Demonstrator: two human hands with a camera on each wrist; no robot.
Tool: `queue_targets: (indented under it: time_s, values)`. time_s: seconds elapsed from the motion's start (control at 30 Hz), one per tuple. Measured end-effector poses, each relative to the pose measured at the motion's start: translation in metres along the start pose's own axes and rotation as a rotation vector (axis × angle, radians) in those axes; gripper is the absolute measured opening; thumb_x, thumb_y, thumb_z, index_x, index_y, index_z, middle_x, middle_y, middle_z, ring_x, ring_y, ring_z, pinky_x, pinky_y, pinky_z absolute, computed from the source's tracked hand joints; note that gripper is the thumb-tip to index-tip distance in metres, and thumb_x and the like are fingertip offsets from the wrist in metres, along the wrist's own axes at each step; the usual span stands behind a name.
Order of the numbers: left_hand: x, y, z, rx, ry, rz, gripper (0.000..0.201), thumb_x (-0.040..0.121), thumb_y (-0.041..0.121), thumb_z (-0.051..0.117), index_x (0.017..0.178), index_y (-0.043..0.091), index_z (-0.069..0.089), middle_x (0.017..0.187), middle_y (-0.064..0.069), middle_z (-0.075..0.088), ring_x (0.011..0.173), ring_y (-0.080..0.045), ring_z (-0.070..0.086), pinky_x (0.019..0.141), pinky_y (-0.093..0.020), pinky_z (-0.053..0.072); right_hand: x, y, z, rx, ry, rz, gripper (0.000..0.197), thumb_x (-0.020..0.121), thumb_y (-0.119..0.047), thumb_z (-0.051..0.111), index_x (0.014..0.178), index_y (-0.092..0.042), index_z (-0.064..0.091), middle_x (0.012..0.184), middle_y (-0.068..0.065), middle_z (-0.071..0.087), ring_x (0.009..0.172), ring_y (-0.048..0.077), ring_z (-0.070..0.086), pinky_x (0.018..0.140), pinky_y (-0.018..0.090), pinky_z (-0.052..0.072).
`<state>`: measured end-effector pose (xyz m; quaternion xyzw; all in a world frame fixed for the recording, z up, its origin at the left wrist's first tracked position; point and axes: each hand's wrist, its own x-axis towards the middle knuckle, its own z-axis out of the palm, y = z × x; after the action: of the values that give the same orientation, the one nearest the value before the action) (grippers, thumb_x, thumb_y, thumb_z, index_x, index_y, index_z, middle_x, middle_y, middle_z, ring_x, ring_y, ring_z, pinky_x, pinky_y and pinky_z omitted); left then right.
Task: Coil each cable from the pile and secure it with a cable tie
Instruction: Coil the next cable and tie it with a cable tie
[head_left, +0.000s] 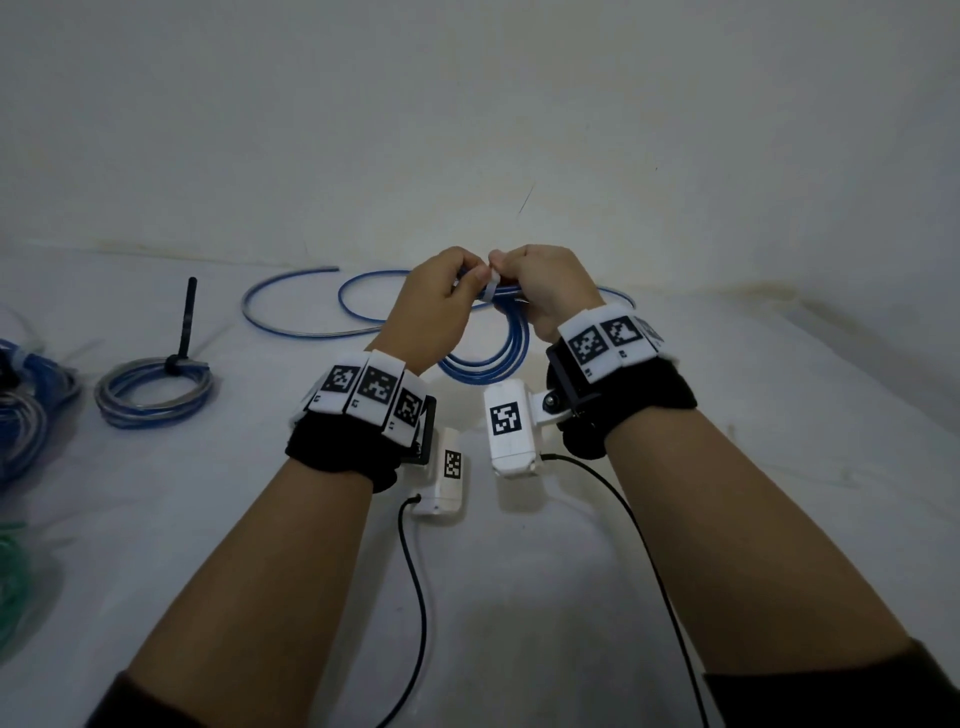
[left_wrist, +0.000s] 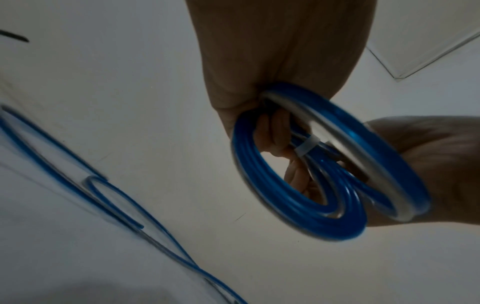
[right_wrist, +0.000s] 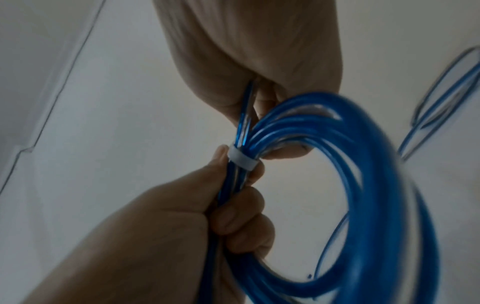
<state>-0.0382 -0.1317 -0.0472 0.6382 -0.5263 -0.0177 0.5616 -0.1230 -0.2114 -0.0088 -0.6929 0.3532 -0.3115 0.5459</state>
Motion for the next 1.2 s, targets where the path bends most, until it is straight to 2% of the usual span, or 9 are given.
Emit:
queue_targets:
  time_s: [0.13,0.33,0.43,0.57,0.67,0.83,1.0,1.1,1.2]
  values:
    - [0.000,0.004,-0.001,0.002,-0.014,0.010,0.013,0.097,0.014,0.044,0.090,0.013,0.054,0.069,0.012,0.048,0.062,-0.003,0.044,0.059,-0.016,0.033,-0.001,-0.001,-0.001,0.051,0.012,-0.002,0.022,0.090,-0.009,0.057,0.069,-0.014,0.055,0.071,0.003,0.058,0.071,0.020,0.056,0.080,0.037,0.050]
    - [-0.001,0.008,-0.005,-0.012,-0.013,0.023,0.013,0.097,0.013,0.045,0.087,0.013,0.053,0.066,0.012,0.048,0.061,-0.004,0.044,0.059,-0.018,0.034,-0.005,-0.003,-0.001,0.080,0.070,-0.020,0.022,0.086,-0.010,0.064,0.065,-0.007,0.059,0.070,0.011,0.061,0.075,0.028,0.059,0.087,0.049,0.051]
    - [0.001,0.011,-0.006,-0.029,0.025,-0.021,0.011,0.096,0.016,0.046,0.088,0.013,0.053,0.070,0.012,0.050,0.064,-0.005,0.047,0.061,-0.019,0.037,-0.010,-0.006,-0.002,0.043,0.080,-0.118,0.026,0.087,-0.017,0.064,0.063,-0.012,0.059,0.069,0.005,0.061,0.075,0.025,0.058,0.085,0.045,0.051]
    - [0.003,0.022,-0.015,-0.030,0.157,-0.132,0.010,0.096,0.019,0.045,0.090,0.013,0.052,0.078,0.013,0.052,0.071,-0.009,0.051,0.066,-0.021,0.040,-0.020,-0.007,0.000,-0.135,0.190,-0.262,0.016,0.087,-0.034,0.061,0.089,-0.020,0.055,0.102,0.003,0.060,0.096,0.018,0.056,0.088,0.036,0.046]
    - [0.003,0.033,-0.032,-0.115,0.240,-0.250,0.016,0.096,0.022,0.041,0.083,0.017,0.048,0.081,0.009,0.055,0.078,-0.015,0.052,0.077,-0.030,0.042,-0.033,-0.010,0.006,-0.208,0.188,-0.457,0.007,0.087,-0.024,0.062,0.089,-0.017,0.059,0.102,0.006,0.061,0.094,0.017,0.055,0.083,0.028,0.045]
    - [-0.009,0.045,-0.060,-0.325,0.289,-0.410,0.022,0.100,0.021,0.033,0.103,0.006,0.049,0.096,-0.010,0.055,0.065,-0.012,0.049,0.059,-0.024,0.040,-0.052,-0.016,0.033,-0.245,0.108,-0.543,0.015,0.088,-0.028,0.061,0.092,-0.016,0.068,0.103,0.010,0.061,0.102,0.019,0.054,0.088,0.035,0.048]
    - [-0.027,0.057,-0.090,-0.340,0.206,-0.420,0.040,0.099,0.035,0.030,0.095,0.006,0.057,0.107,-0.018,0.063,0.098,-0.031,0.063,0.094,-0.045,0.050,-0.076,-0.033,0.068,-0.053,-0.048,-0.427,0.027,0.088,-0.035,0.062,0.096,-0.010,0.065,0.090,0.005,0.070,0.085,0.017,0.067,0.083,0.040,0.055]
    - [-0.037,0.059,-0.111,-0.274,0.172,-0.406,0.045,0.095,0.042,0.030,0.091,0.009,0.061,0.109,-0.019,0.064,0.103,-0.033,0.062,0.097,-0.050,0.047,-0.083,-0.041,0.083,0.040,-0.087,-0.345,0.026,0.082,-0.035,0.069,0.093,-0.013,0.059,0.091,0.011,0.070,0.084,0.022,0.069,0.080,0.044,0.057]
    - [-0.043,0.064,-0.130,-0.206,0.136,-0.407,0.037,0.100,0.035,0.028,0.091,0.017,0.060,0.112,-0.014,0.063,0.105,-0.029,0.061,0.100,-0.047,0.045,-0.086,-0.049,0.095,0.088,-0.135,-0.306,0.026,0.080,-0.022,0.073,0.090,-0.013,0.051,0.087,0.013,0.067,0.079,0.025,0.069,0.070,0.039,0.060]
